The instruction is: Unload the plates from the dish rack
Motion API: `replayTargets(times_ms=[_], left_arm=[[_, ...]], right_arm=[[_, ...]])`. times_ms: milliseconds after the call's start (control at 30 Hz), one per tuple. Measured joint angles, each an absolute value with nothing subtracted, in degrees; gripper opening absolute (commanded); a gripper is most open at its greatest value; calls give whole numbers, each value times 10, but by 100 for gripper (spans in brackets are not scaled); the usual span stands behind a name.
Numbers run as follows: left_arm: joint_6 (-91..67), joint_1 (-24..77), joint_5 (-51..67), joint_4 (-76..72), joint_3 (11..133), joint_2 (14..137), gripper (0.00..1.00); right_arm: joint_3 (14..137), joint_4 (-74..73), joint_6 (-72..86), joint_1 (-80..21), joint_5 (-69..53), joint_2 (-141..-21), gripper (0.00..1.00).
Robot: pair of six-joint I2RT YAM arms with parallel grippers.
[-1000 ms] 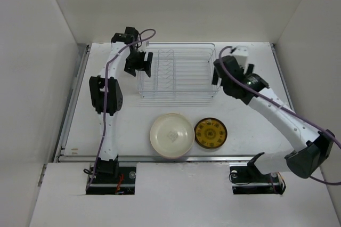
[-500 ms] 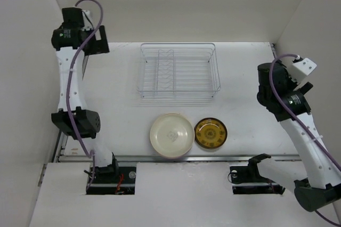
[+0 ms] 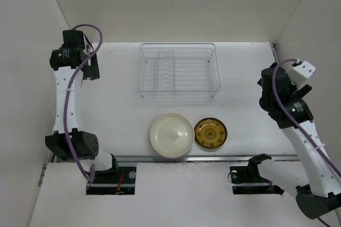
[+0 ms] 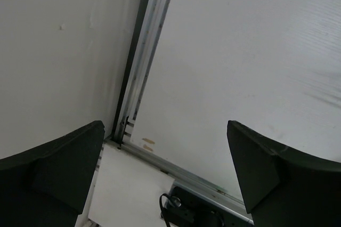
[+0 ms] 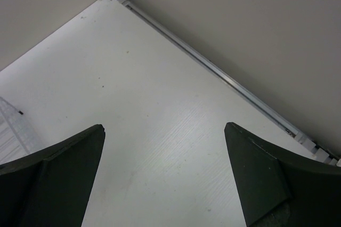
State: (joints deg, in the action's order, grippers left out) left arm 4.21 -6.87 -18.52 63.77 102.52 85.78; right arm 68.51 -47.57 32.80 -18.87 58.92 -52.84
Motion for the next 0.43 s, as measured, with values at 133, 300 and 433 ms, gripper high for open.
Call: replayTargets(times_ms=[133,300,433], left_arm=[[42,-69,-185,639,1003,844,100],[42,-69,-188,638,992,815,100],[42,-69,-190,638,979,795,100]], right_arm=[[684,-459,322,-189,578,-521,100],[672,-438,323,-189,575,-481,100],[659,-424,324,-189,576,-443,100]])
